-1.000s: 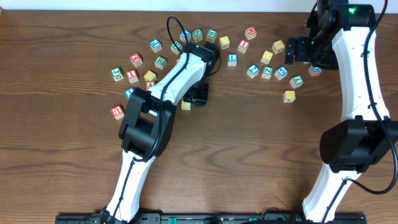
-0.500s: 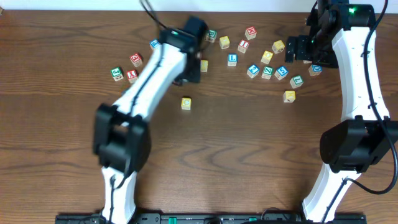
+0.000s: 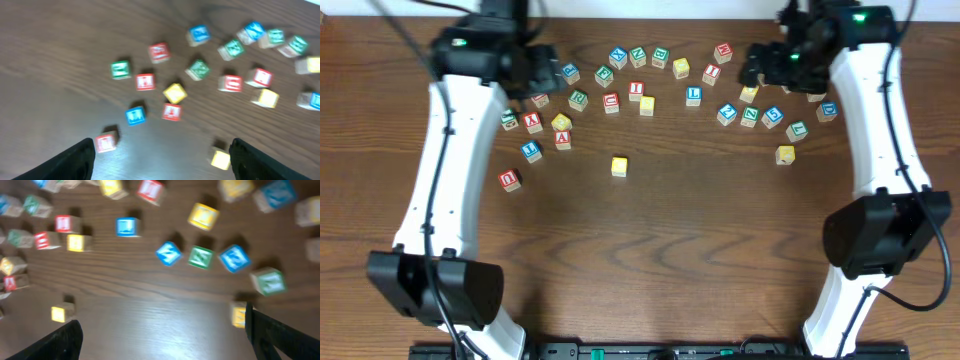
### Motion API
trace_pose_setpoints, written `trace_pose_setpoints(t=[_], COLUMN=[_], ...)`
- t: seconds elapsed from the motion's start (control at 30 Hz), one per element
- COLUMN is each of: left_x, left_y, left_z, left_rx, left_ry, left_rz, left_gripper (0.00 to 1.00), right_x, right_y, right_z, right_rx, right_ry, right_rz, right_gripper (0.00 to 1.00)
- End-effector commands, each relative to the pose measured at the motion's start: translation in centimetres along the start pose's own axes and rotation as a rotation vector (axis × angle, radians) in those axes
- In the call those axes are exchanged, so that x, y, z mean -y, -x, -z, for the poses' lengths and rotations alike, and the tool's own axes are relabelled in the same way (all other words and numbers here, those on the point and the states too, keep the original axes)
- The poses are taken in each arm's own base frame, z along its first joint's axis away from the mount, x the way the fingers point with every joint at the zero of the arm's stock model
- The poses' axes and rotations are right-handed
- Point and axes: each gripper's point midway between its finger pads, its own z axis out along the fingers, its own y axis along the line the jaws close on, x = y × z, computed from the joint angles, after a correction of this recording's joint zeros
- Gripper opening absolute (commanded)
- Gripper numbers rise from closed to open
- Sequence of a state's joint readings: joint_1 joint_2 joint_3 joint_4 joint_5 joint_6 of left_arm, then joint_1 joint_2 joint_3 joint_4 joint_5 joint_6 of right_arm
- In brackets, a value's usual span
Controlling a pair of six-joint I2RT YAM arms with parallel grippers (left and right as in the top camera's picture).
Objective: Spell out CORL
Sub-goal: 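Open left gripper and retract left arm to the side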
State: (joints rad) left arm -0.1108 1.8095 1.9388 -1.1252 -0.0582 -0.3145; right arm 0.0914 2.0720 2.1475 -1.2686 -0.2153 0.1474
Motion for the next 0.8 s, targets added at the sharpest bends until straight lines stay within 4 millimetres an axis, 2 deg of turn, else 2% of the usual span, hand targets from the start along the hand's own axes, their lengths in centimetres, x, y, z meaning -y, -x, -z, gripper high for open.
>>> trace_pose_setpoints(t=[0.0, 0.17, 0.4, 0.6, 0.77], left_x=[-3.9, -7.0, -8.4, -8.6, -8.6], left_y=[0.4, 0.5, 0.8, 0.8, 0.5], left_z=[0.4, 0.3, 0.3, 0.3, 0.3], left_rx=[-0.012, -0.032, -0.029, -0.030, -0.040], left_ry=[0.053, 0.094, 0.110, 0.112, 0.114], left_rz=[0.070, 0.131, 0.161, 0.164, 0.163], left_gripper=[0.85, 0.85, 0.85, 0.85, 0.86], right_x=[-4.0, -7.6, -11.0, -11.3, -11.2], right_y=[0.4, 0.9, 1.4, 4.4, 6.4], right_z=[0.3, -0.5, -1.9, -3.0, -6.3], right_rx=[0.054, 0.104, 0.145, 0.243, 0.297], right_ry=[-0.007, 0.004, 0.045, 0.029, 0.016], right_rz=[0.044, 0.080, 0.124, 0.178, 0.196], right_gripper=[0.99, 0.96, 0.83, 0.81, 0.80])
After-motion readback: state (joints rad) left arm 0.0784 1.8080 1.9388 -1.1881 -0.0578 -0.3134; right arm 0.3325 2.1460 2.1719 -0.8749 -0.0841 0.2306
